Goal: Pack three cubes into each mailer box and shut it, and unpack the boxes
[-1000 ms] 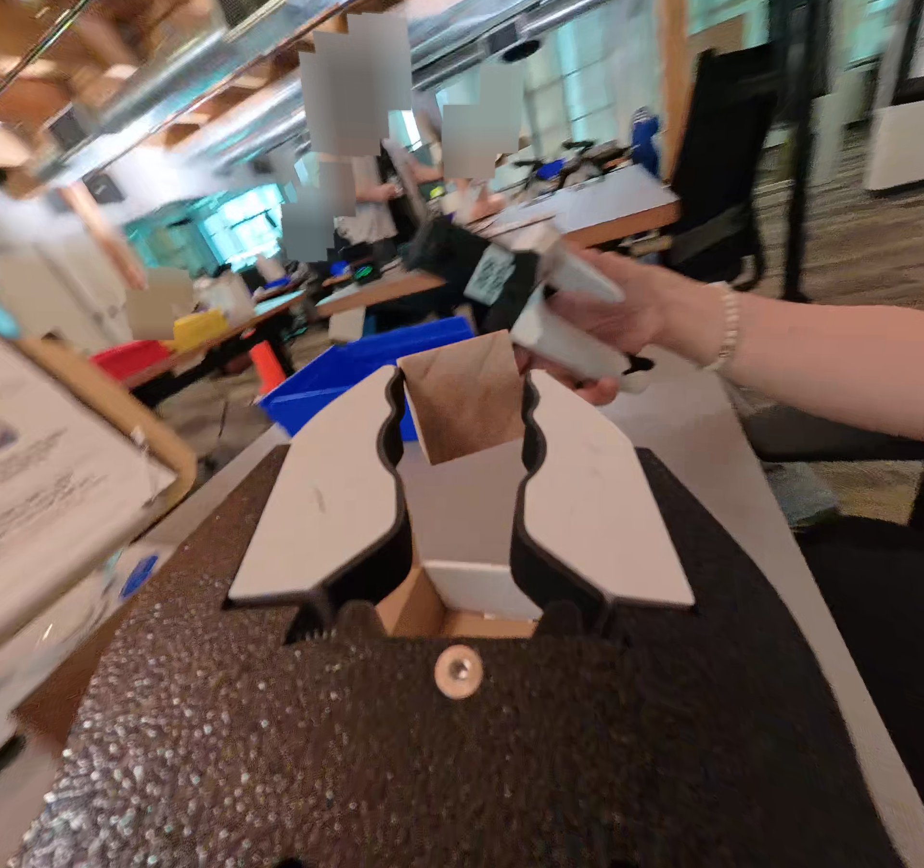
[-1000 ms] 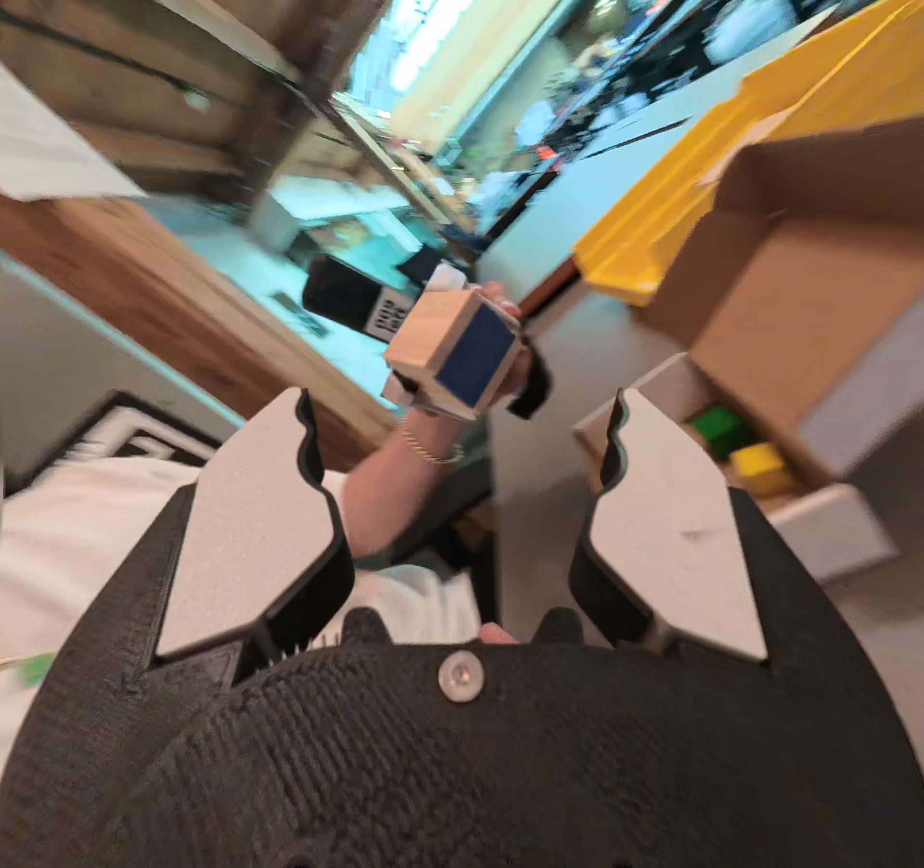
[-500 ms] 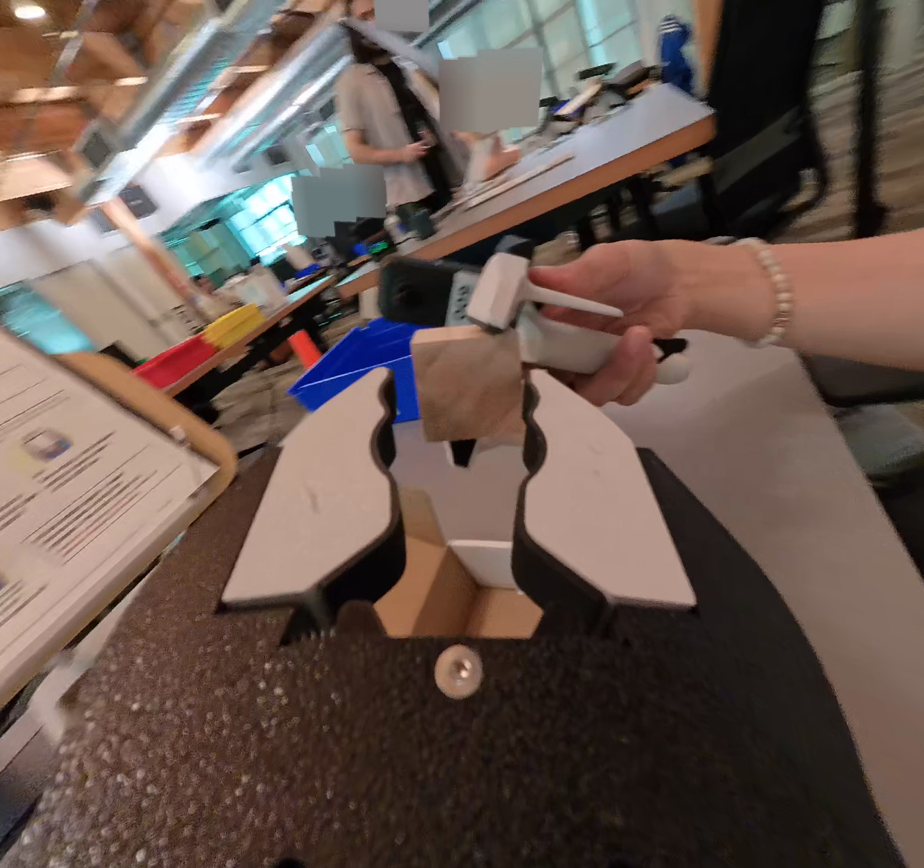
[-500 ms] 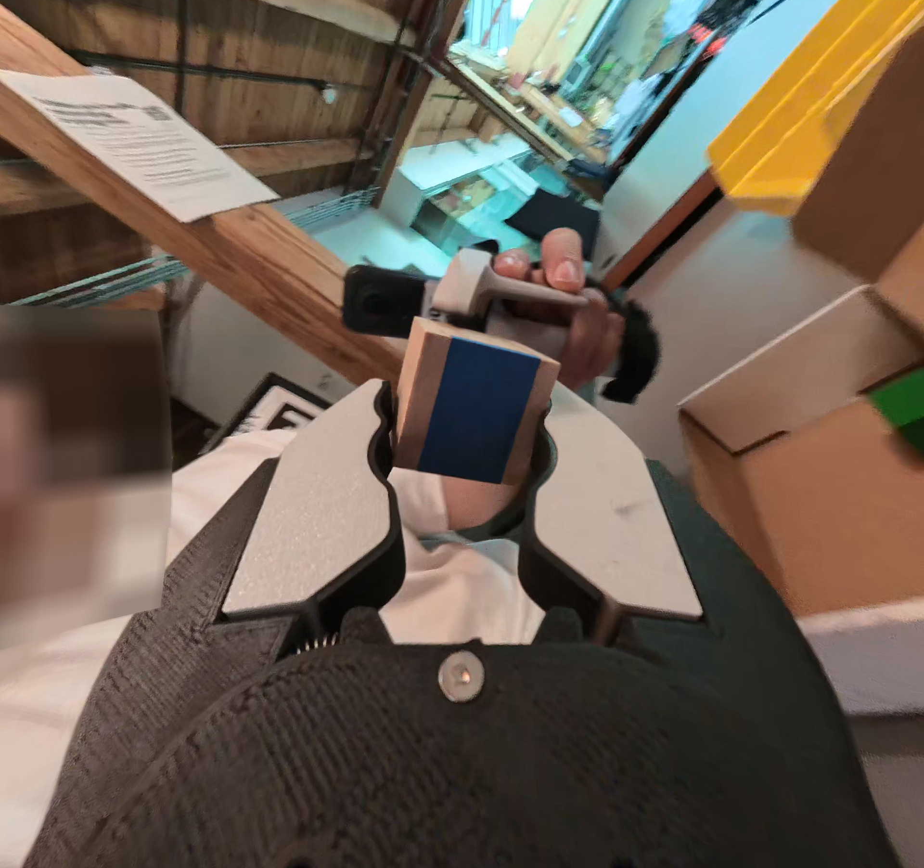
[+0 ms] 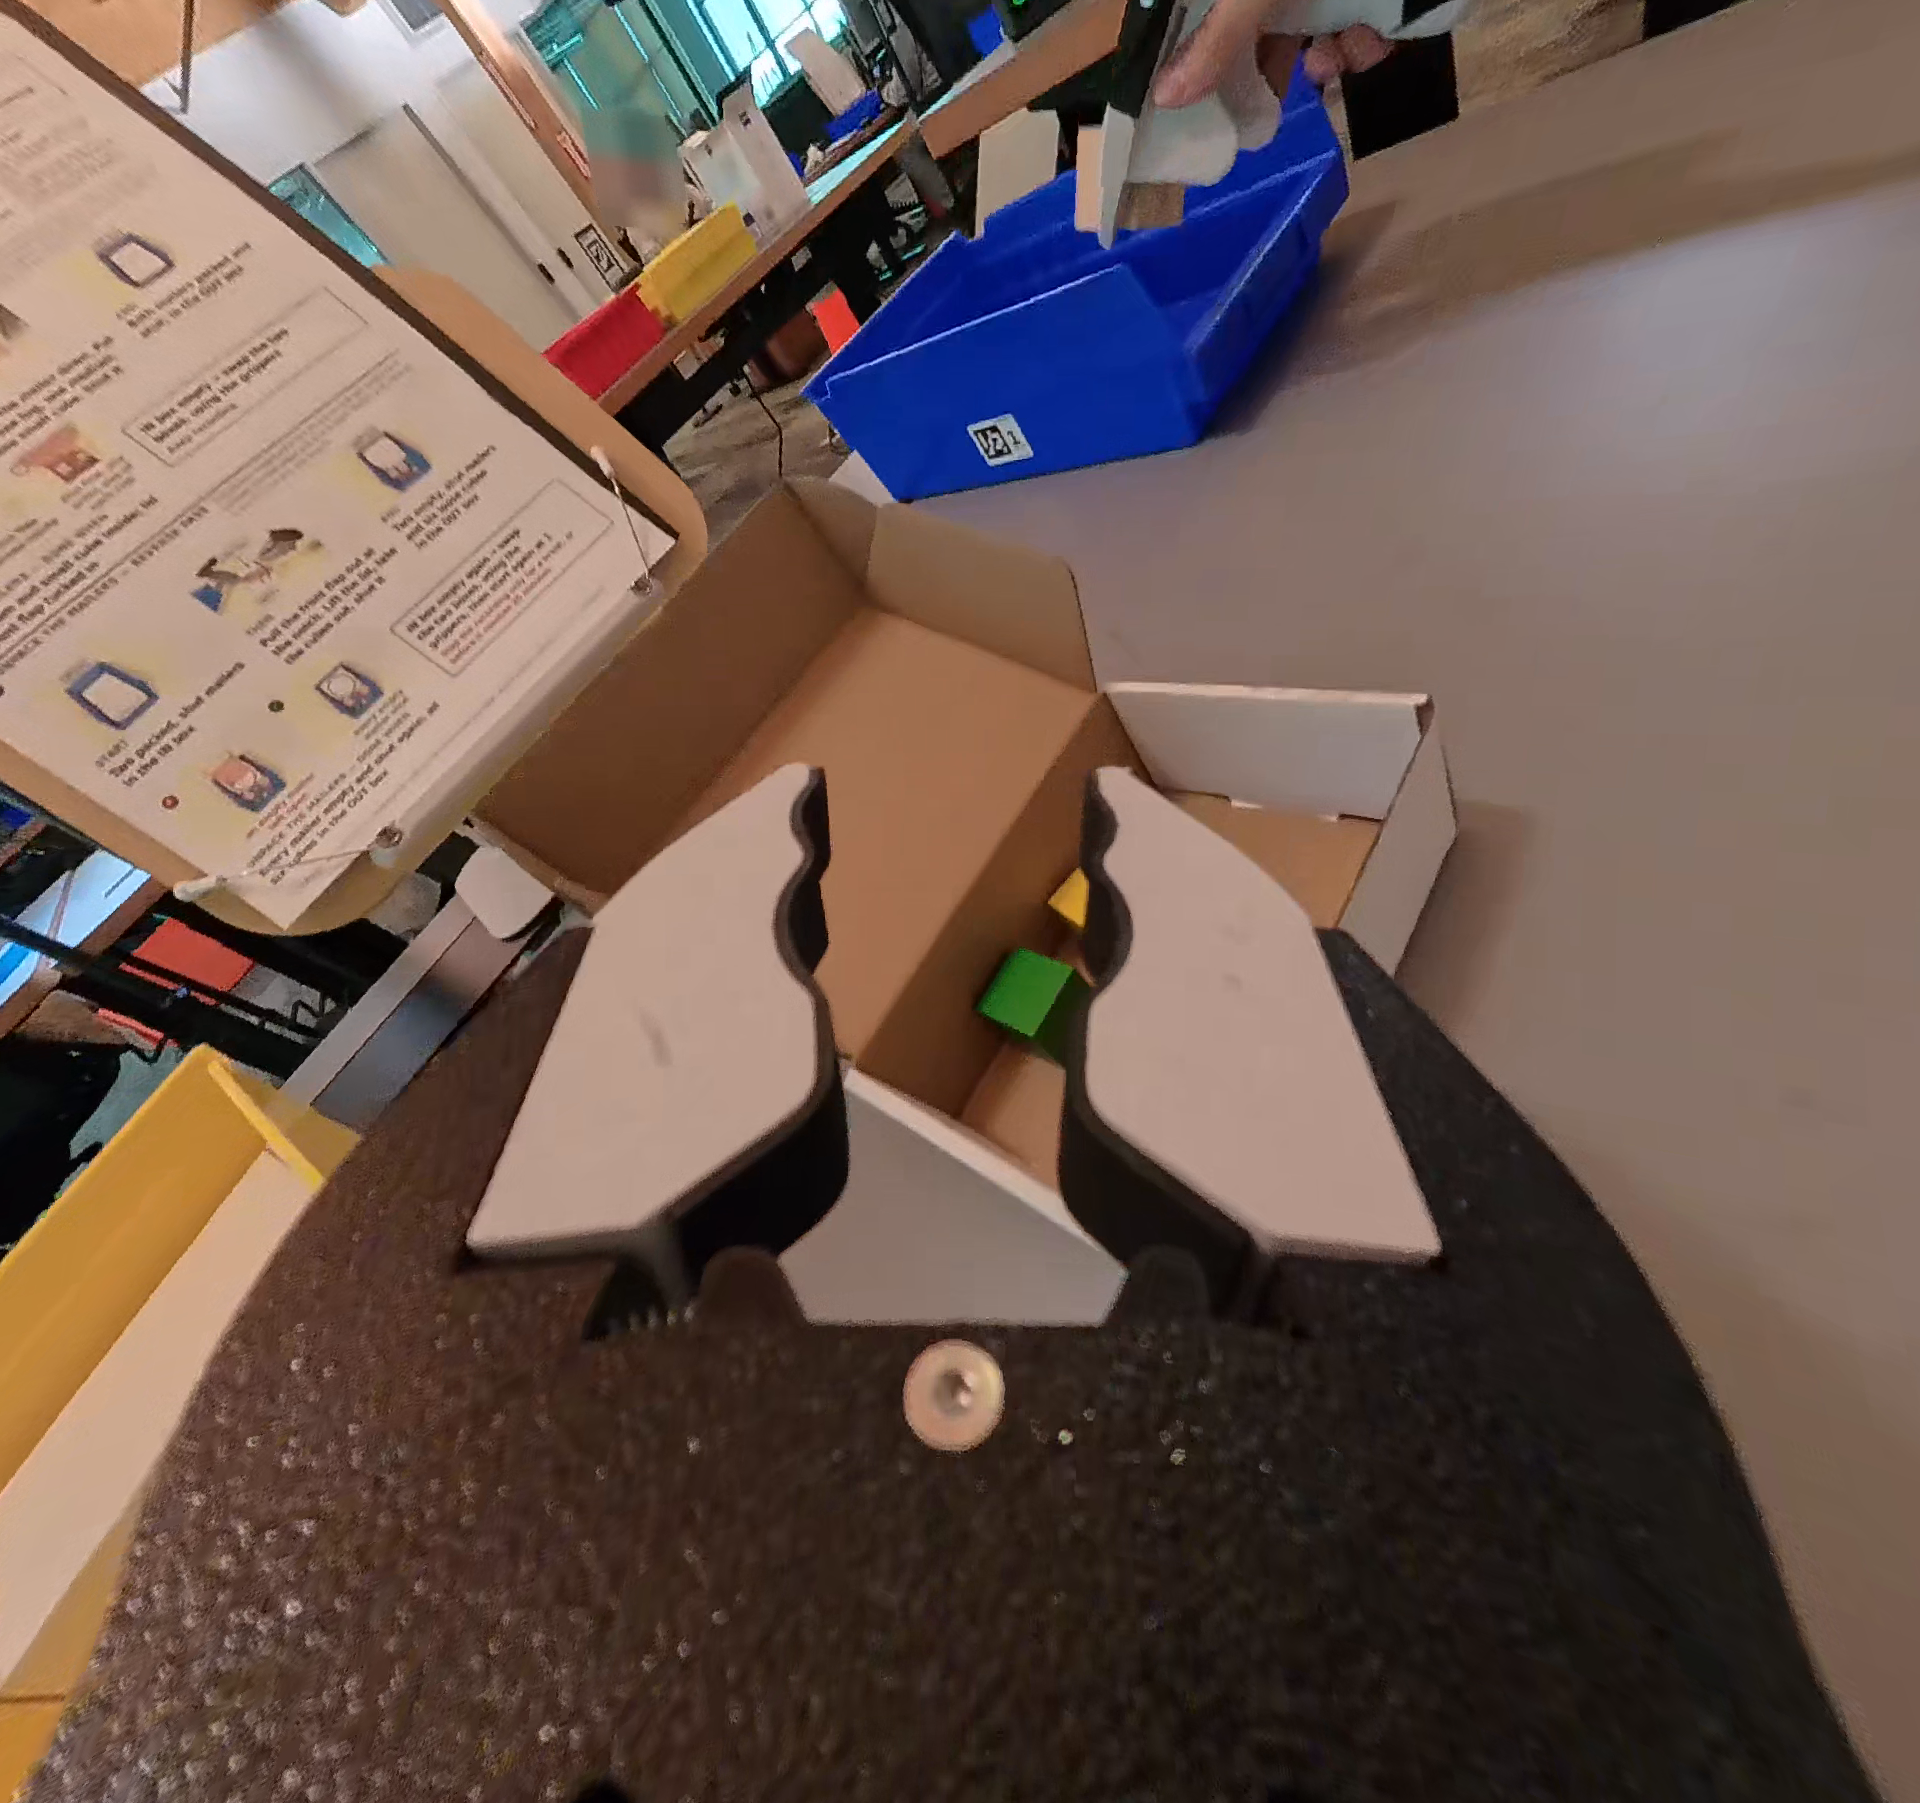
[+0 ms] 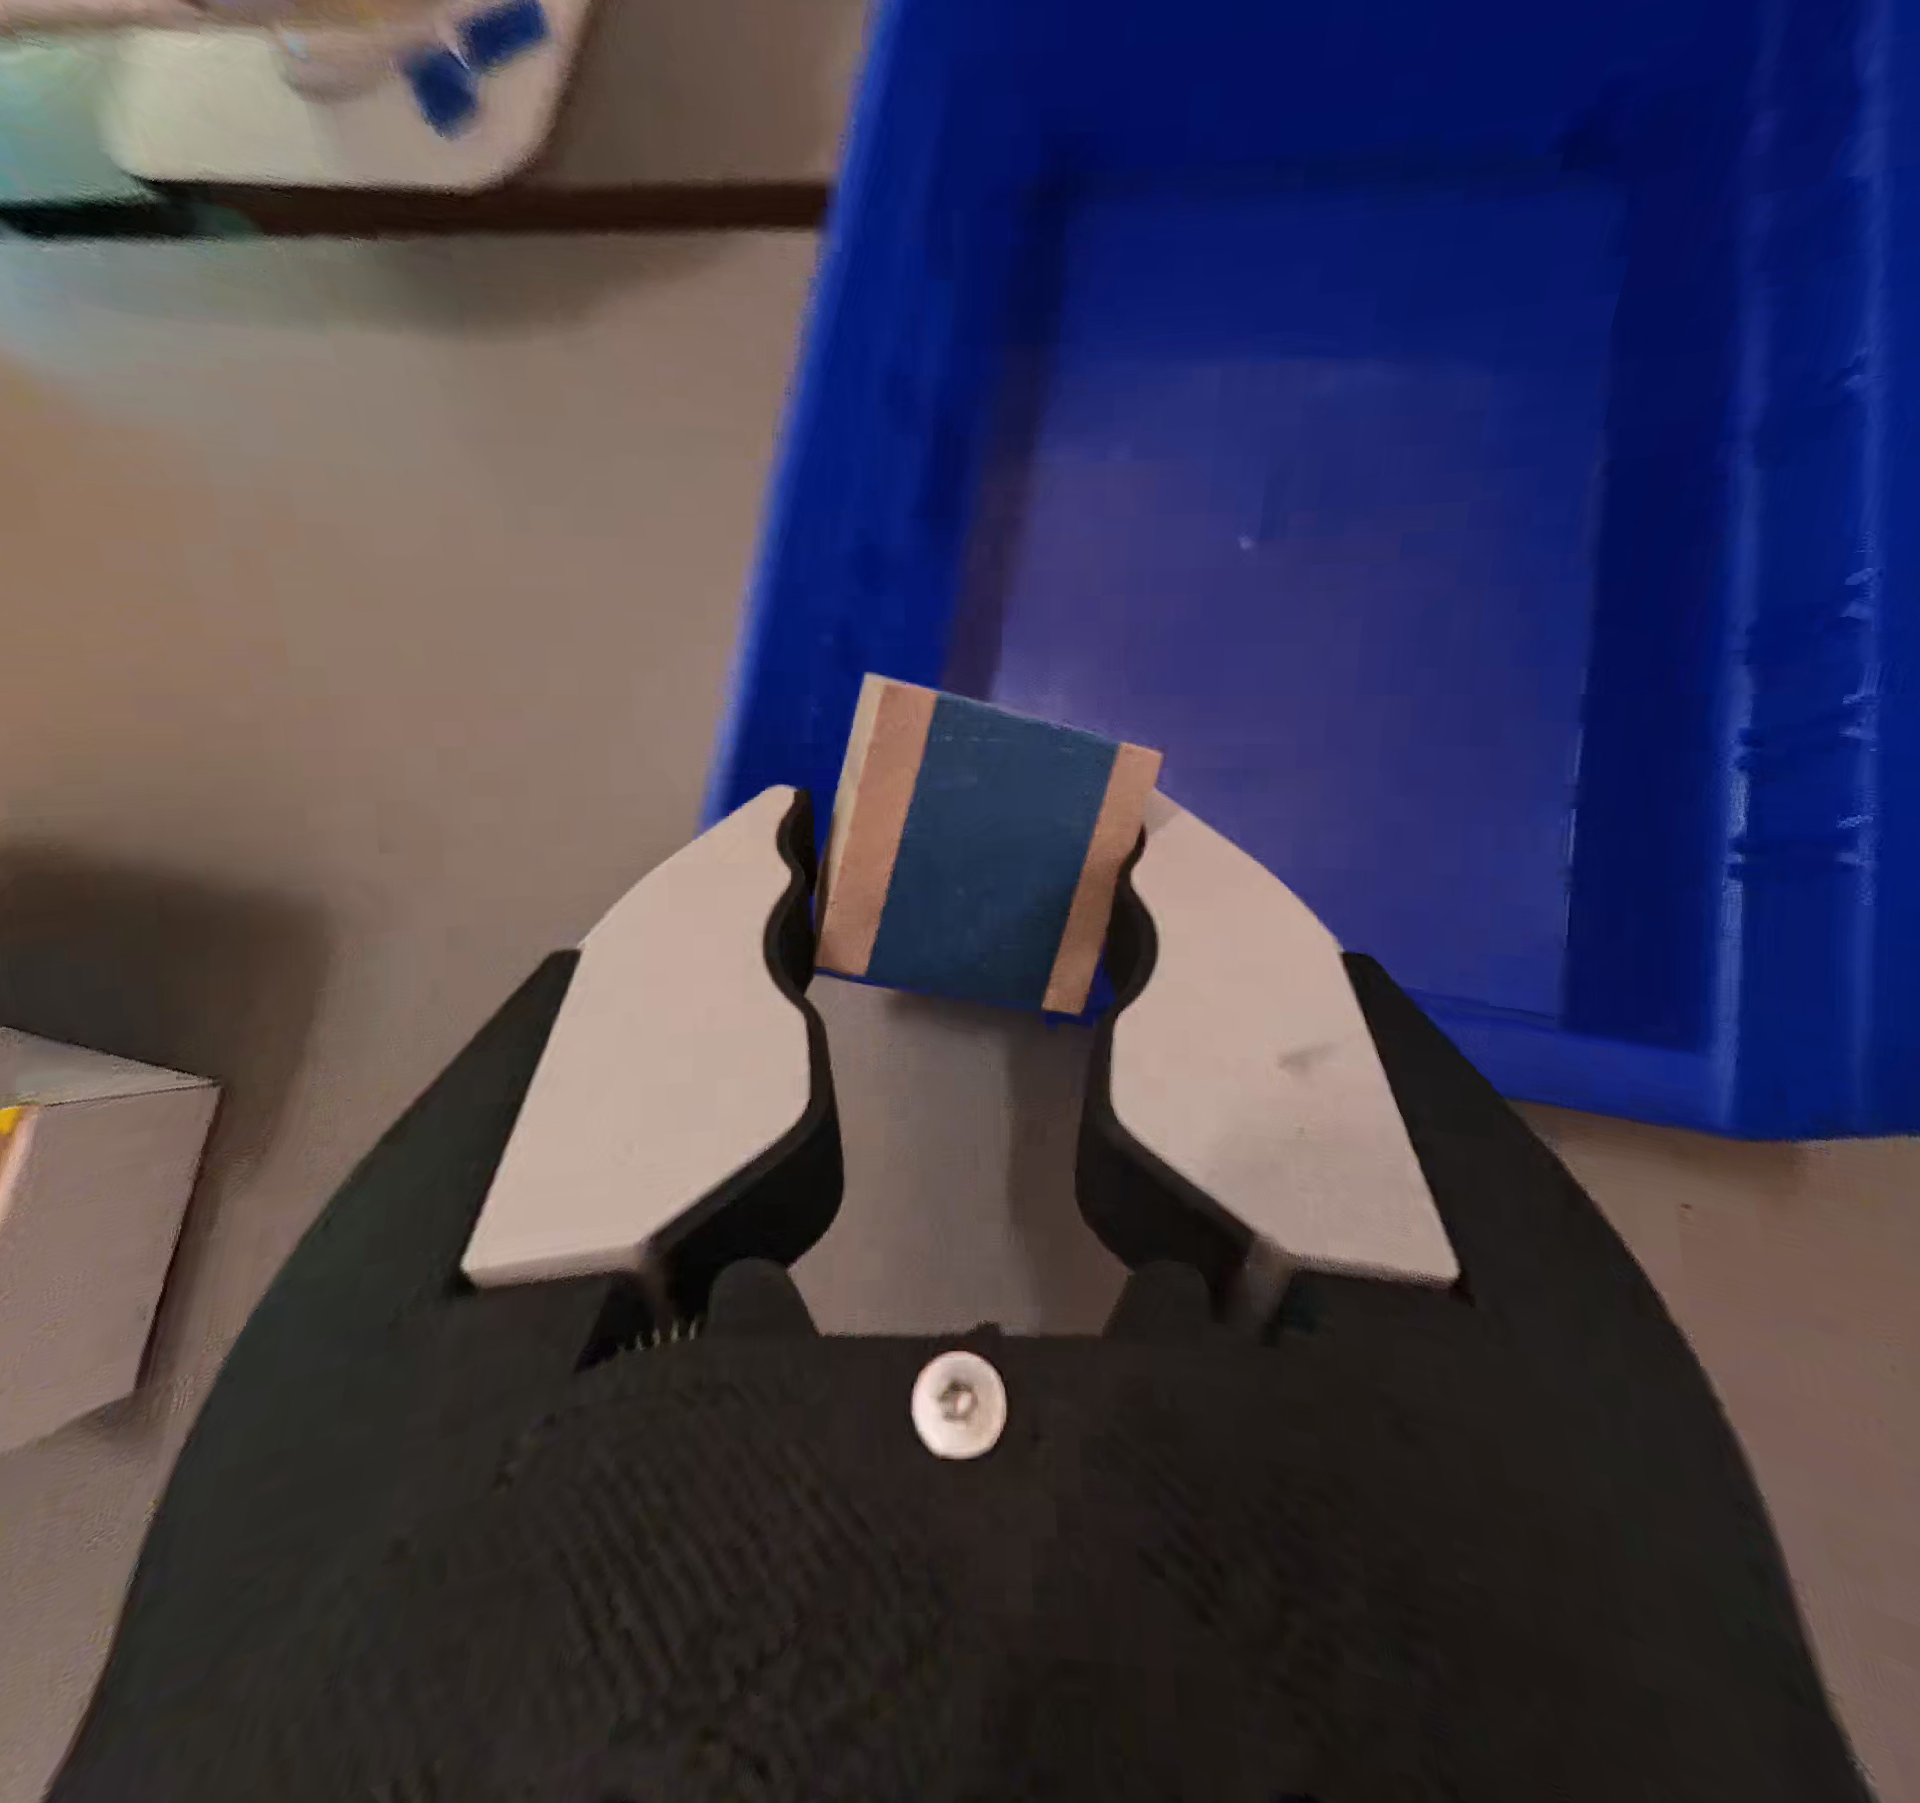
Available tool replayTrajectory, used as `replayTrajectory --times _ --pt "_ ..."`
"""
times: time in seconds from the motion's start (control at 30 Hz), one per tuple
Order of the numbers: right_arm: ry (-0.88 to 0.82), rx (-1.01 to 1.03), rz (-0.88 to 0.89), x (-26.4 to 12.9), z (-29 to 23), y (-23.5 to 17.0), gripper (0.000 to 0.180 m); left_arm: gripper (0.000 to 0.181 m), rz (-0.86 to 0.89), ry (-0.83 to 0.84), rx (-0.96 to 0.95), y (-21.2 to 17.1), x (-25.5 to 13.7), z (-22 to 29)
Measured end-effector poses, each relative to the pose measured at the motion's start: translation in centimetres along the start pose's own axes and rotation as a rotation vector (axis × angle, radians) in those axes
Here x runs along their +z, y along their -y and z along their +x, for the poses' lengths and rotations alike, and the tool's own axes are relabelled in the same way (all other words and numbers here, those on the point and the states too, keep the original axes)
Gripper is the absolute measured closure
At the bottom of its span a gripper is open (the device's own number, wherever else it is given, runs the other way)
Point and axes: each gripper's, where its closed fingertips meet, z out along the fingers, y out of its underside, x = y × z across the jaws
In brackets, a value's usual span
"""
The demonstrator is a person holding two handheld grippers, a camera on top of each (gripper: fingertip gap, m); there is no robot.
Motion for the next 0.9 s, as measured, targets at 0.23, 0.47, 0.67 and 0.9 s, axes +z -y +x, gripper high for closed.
replayTrajectory --times 0.23,0.47,0.67,0.9 --pt "0.01 -0.074 -0.282 4.8 0.1 -2.8 0.125 0.137 -0.015 -0.015 -0.042 -1.1 -0.3 0.1" --pt "0.053 -0.059 -0.3 4.7 0.0 -3.1 0.124 0.139 -0.111 -0.032 -0.069 -2.0 -0.3 -0.4" --pt "0.086 -0.029 -0.238 2.5 -0.3 -3.5 0.106 0.142 -0.286 -0.148 -0.208 -2.4 1.0 0.7" --pt "0.176 -0.047 0.076 -4.7 -5.1 -3.8 0.094 0.14 -0.642 -0.353 -0.148 -5.7 1.9 1.8"
